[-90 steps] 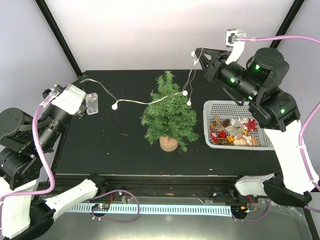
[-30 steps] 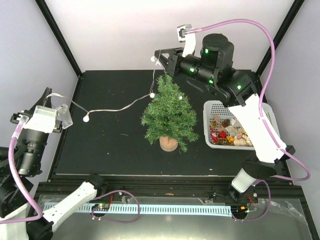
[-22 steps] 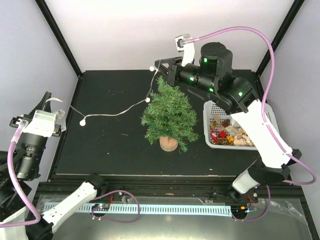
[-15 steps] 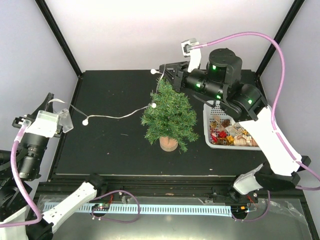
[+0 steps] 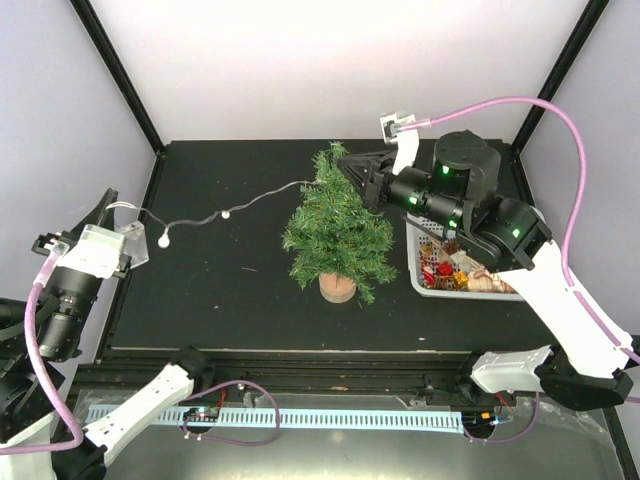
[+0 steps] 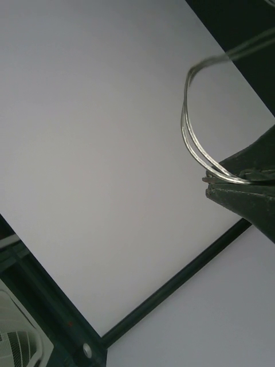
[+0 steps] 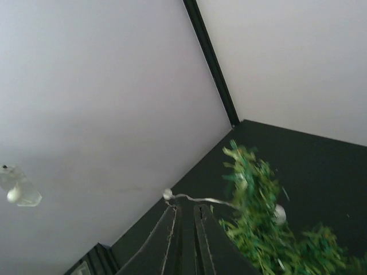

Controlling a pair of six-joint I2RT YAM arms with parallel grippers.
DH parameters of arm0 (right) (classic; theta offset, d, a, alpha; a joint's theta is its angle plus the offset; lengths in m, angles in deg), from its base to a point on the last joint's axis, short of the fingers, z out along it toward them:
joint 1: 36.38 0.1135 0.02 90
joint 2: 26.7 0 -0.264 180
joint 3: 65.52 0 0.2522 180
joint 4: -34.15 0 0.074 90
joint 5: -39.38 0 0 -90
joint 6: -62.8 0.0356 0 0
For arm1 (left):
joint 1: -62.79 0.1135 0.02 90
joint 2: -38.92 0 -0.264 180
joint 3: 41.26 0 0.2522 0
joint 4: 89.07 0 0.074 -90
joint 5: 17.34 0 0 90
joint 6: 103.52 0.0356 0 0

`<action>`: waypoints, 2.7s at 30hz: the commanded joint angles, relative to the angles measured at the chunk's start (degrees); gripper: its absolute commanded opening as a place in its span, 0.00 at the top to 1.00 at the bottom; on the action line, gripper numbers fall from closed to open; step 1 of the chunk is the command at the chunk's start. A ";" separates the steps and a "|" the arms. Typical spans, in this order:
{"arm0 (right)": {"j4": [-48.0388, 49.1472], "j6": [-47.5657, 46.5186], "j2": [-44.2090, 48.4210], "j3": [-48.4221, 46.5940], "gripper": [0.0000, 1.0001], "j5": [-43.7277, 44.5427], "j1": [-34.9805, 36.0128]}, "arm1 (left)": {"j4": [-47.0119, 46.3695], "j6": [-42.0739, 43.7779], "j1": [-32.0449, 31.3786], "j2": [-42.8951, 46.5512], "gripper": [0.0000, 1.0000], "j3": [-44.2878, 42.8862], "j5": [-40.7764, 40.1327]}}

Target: Decorate the small christmas tree

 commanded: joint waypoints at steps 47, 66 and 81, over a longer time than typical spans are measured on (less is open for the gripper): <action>4.78 -4.38 20.58 21.92 0.82 24.63 2.41 | 8.43 3.57 -22.97 -51.02 0.98 -49.81 21.23; 8.78 -4.33 26.60 32.00 0.82 31.88 2.41 | -25.97 31.70 -26.30 -66.86 0.99 -56.44 8.08; 10.01 -3.26 28.23 36.40 0.82 30.82 2.41 | -37.49 43.58 -21.74 -74.84 0.98 -59.67 12.20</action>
